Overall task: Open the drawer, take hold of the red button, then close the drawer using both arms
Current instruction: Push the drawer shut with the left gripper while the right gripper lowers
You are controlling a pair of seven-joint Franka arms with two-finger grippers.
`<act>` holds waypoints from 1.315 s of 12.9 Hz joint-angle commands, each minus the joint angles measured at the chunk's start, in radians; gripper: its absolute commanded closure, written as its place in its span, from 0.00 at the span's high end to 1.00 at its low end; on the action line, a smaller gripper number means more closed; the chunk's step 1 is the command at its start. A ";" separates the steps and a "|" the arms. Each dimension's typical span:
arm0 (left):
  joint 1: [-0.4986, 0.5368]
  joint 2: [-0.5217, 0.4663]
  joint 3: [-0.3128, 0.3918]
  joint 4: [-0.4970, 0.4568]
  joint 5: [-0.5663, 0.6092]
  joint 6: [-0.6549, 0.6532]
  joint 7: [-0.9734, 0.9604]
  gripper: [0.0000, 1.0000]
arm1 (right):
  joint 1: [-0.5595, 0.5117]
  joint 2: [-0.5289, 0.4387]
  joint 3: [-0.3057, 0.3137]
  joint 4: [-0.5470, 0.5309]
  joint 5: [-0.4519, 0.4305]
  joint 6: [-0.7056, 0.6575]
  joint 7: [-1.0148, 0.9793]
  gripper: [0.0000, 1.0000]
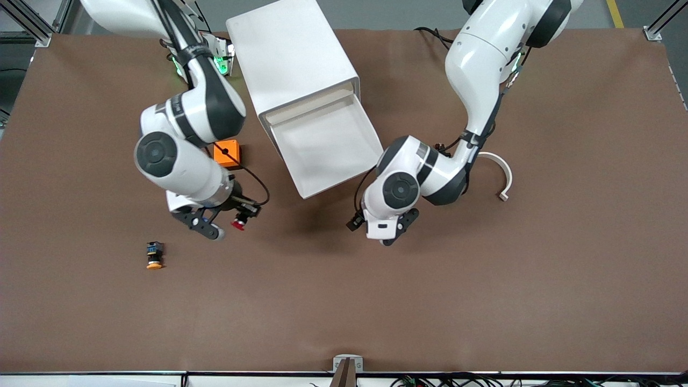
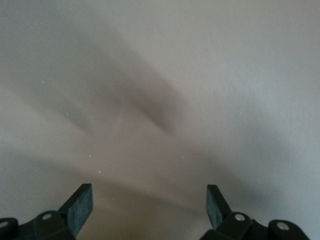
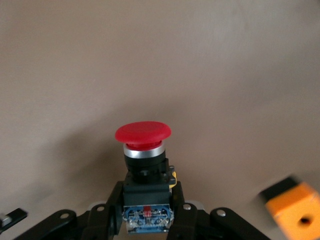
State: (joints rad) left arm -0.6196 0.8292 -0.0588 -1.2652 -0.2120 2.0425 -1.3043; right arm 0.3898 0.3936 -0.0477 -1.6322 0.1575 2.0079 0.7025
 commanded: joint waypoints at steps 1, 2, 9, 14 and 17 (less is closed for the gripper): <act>-0.035 -0.034 0.002 -0.039 0.043 -0.016 0.074 1.00 | -0.090 0.002 -0.018 -0.008 -0.024 0.008 -0.252 0.02; -0.043 -0.042 0.001 -0.042 0.046 -0.042 0.094 1.00 | -0.127 0.020 -0.018 -0.008 -0.023 0.024 -0.318 0.02; -0.149 -0.070 0.001 -0.040 0.040 -0.162 0.068 1.00 | -0.262 0.185 -0.018 -0.009 -0.016 0.224 -0.636 0.02; -0.245 -0.067 -0.010 -0.062 0.031 -0.150 0.005 1.00 | -0.284 0.249 -0.018 -0.028 -0.016 0.287 -0.672 0.03; -0.290 -0.058 -0.013 -0.065 0.031 -0.130 -0.055 1.00 | -0.287 0.269 -0.018 -0.032 -0.016 0.304 -0.672 0.03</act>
State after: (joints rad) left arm -0.8885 0.7851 -0.0716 -1.3044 -0.1813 1.8944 -1.3330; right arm 0.1209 0.6566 -0.0813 -1.6628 0.1517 2.3008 0.0435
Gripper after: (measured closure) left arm 0.000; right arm 0.590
